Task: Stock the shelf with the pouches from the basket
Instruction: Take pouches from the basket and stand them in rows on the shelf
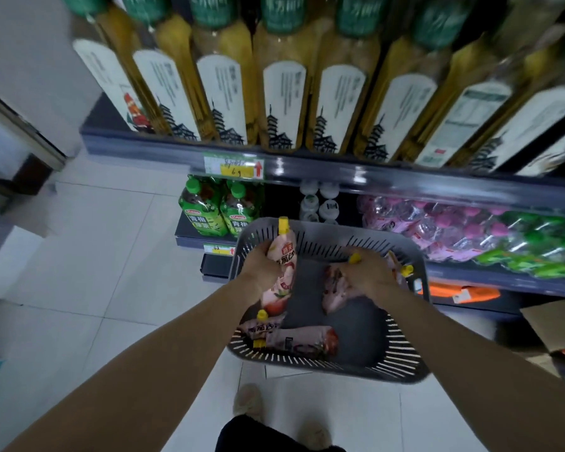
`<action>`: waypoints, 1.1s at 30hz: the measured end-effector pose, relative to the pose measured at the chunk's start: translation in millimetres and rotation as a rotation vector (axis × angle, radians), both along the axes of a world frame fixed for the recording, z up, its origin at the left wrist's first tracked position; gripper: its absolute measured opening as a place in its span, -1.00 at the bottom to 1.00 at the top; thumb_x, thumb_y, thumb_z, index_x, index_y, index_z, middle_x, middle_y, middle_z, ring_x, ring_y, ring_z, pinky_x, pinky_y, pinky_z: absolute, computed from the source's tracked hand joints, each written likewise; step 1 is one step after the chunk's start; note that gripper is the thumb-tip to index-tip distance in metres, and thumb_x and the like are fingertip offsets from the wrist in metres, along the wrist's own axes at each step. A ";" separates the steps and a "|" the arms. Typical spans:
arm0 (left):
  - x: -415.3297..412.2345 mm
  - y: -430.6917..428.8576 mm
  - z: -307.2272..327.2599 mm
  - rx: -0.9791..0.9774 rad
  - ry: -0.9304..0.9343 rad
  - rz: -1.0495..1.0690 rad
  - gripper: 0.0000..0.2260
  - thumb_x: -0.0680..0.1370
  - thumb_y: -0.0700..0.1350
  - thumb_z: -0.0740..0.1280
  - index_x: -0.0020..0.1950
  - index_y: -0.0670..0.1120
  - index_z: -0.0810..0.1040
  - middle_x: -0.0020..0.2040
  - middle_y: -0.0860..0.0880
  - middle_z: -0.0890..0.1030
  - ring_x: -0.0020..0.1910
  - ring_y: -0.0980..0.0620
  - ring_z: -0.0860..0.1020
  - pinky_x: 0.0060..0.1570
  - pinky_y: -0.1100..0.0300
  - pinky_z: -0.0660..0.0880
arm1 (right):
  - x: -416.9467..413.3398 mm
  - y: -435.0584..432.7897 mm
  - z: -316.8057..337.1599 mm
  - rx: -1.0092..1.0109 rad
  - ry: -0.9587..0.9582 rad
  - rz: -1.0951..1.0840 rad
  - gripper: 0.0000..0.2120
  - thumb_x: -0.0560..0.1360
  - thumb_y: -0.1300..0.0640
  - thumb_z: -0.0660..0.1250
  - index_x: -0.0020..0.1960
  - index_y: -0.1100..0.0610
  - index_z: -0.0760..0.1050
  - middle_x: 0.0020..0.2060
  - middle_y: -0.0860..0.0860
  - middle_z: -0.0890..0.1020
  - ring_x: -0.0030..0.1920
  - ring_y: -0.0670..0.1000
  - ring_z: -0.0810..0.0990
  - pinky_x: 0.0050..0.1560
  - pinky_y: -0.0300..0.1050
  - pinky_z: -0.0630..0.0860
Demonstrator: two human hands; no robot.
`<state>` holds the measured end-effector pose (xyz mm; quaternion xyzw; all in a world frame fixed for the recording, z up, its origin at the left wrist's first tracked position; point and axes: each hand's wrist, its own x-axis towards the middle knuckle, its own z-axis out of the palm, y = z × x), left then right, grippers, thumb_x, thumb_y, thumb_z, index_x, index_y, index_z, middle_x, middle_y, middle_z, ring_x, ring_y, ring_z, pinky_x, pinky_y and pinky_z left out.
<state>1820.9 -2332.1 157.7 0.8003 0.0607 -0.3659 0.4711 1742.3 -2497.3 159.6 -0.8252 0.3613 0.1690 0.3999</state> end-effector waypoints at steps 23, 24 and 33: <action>-45.6 0.6 338.4 -0.325 -0.449 -0.155 -0.82 0.45 -0.40 0.35 0.02 -0.22 0.56 -0.01 -0.15 0.62 -0.03 -0.11 0.60 -0.18 0.14 0.57 | -76.1 -11.7 386.6 -0.482 -0.427 0.265 -0.62 0.43 -0.02 0.42 -0.37 0.19 0.37 -0.42 0.07 0.51 -0.36 0.02 0.47 -0.33 -0.10 0.41; -47.7 0.8 351.7 -0.368 -0.467 -0.133 -0.79 0.45 -0.41 0.34 0.06 -0.25 0.55 -0.03 -0.13 0.61 -0.10 -0.07 0.60 -0.26 0.21 0.58 | -75.7 -12.0 398.9 -0.527 -0.449 0.257 -0.56 0.43 -0.04 0.42 -0.41 0.18 0.31 -0.46 0.04 0.44 -0.40 0.00 0.41 -0.39 -0.12 0.33; -24.8 4.7 445.3 -0.619 -0.606 -0.046 -0.75 0.47 -0.42 0.32 0.13 -0.27 0.55 0.05 -0.20 0.61 -0.05 -0.10 0.61 -0.01 0.02 0.56 | -44.6 -19.2 476.6 -0.536 -0.831 0.094 -0.64 0.45 -0.05 0.39 -0.40 0.06 0.35 -0.17 0.07 0.49 -0.01 0.11 0.48 0.08 -0.01 0.37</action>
